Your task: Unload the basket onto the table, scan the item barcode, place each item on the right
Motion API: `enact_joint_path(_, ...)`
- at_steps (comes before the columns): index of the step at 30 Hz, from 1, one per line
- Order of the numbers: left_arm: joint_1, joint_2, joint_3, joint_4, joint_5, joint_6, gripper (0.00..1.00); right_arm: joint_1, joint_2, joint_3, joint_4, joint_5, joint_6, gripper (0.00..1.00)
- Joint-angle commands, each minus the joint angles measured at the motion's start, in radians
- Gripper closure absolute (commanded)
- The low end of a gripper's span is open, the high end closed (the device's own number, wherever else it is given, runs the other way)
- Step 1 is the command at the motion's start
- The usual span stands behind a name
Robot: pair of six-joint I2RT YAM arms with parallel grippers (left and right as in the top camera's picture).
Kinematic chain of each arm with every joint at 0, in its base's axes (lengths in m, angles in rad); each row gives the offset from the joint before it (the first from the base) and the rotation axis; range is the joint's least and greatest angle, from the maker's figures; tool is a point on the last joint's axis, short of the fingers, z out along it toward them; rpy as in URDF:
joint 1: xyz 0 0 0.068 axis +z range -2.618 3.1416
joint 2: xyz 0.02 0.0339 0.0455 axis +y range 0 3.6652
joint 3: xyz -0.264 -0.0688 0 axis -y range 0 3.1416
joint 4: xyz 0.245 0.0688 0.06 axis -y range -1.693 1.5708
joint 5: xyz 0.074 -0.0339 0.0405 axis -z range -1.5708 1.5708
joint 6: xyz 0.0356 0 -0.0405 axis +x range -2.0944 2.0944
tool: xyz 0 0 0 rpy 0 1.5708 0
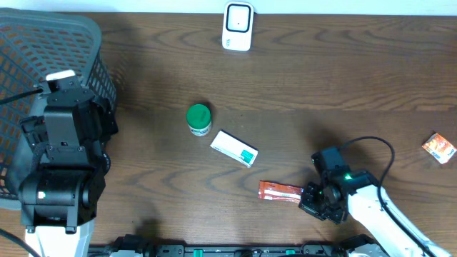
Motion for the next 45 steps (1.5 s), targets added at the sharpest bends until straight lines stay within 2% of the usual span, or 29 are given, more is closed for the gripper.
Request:
enact_joint_path(1, 0.006, -0.003, -0.006, 0.0, -0.008, -0.005, 0.04, 0.031, 0.04, -0.002, 0.041, 0.007, 0.031, 0.99)
enact_joint_path(8, 0.006, -0.003, -0.006, 0.0, -0.008, -0.005, 0.04, 0.059, 0.116, -0.002, 0.192, 0.006, 0.087, 0.99)
enact_joint_path(15, 0.006, -0.003, -0.006, 0.0, -0.008, -0.005, 0.04, 0.12, 0.224, -0.002, 0.461, -0.094, 0.13, 0.99)
enact_joint_path(22, 0.006, -0.003, -0.006, 0.0, -0.008, -0.005, 0.04, 0.222, 0.324, 0.0, 0.708, -0.091, 0.245, 0.99)
enact_joint_path(28, 0.006, -0.003, -0.006, 0.0, -0.008, -0.005, 0.04, 0.253, 0.323, 0.002, 0.754, -0.092, 0.254, 0.99)
enact_joint_path(32, 0.006, -0.003, -0.006, 0.0, -0.008, -0.005, 0.04, 0.253, 0.323, 0.002, 0.836, -0.163, 0.214, 0.98)
enact_joint_path(36, 0.006, -0.003, -0.006, 0.0, -0.008, -0.005, 0.04, 0.253, 0.312, 0.035, 0.881, -0.187, 0.142, 0.89)
enact_joint_path(40, 0.006, -0.003, -0.006, 0.0, -0.008, -0.005, 0.04, 0.252, 0.248, 0.124, 0.832, -0.219, 0.035, 0.78)
enact_joint_path(42, 0.006, -0.003, -0.006, 0.0, -0.008, -0.005, 0.04, 0.243, 0.227, 0.16, 0.789, -0.213, 0.0, 0.8)
enact_joint_path(45, 0.006, -0.003, -0.006, 0.0, -0.008, -0.005, 0.04, 0.217, 0.196, 0.224, 0.682, -0.15, -0.061, 0.91)
